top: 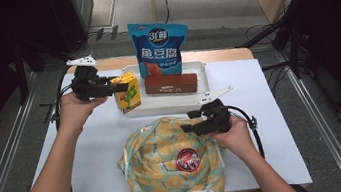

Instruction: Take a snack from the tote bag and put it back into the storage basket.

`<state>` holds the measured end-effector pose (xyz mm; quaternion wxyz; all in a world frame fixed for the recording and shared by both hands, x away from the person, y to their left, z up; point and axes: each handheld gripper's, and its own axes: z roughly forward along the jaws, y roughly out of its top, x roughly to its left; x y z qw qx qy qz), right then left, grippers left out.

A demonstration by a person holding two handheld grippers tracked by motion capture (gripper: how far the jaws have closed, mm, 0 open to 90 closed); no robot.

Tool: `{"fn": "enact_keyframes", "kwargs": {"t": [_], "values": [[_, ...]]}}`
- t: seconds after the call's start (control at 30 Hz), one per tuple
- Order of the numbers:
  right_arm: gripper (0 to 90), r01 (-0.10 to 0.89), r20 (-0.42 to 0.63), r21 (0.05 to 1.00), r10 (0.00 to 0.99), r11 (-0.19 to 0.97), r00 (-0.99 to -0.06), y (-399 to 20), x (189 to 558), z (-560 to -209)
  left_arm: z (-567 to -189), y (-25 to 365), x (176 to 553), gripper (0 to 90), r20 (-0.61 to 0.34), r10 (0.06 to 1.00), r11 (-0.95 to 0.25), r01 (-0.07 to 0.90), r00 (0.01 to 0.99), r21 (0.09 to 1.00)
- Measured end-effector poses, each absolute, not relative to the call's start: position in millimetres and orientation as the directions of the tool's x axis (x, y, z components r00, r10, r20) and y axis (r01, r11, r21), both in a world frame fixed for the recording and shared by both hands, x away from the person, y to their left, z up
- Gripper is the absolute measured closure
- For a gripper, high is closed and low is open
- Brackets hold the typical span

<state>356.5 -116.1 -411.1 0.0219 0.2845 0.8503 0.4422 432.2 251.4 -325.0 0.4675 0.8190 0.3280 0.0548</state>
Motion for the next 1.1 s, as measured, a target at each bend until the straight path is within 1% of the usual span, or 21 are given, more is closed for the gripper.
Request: {"fn": "enact_keyframes", "kwargs": {"t": [0.37, 0.57, 0.73, 1.1], "values": [[40.9, 0.464, 0.213, 0.768, 0.506, 0.442, -0.836, -119, 355, -411, -334, 243, 446, 51.5, -0.196, 0.607, -0.361, 0.487, 0.770, 0.795], [41.0, 0.470, 0.216, 0.764, 0.512, 0.441, -0.832, -120, 353, -411, -342, 240, 454, 51.5, -0.200, 0.612, -0.364, 0.497, 0.765, 0.787], [40.9, 0.470, 0.215, 0.767, 0.515, 0.437, -0.830, -122, 353, -412, -346, 240, 458, 51.5, -0.212, 0.615, -0.346, 0.501, 0.760, 0.793], [41.0, 0.475, 0.215, 0.764, 0.521, 0.437, -0.826, -123, 350, -412, -357, 237, 467, 51.5, -0.203, 0.635, -0.337, 0.503, 0.746, 0.796]]}}
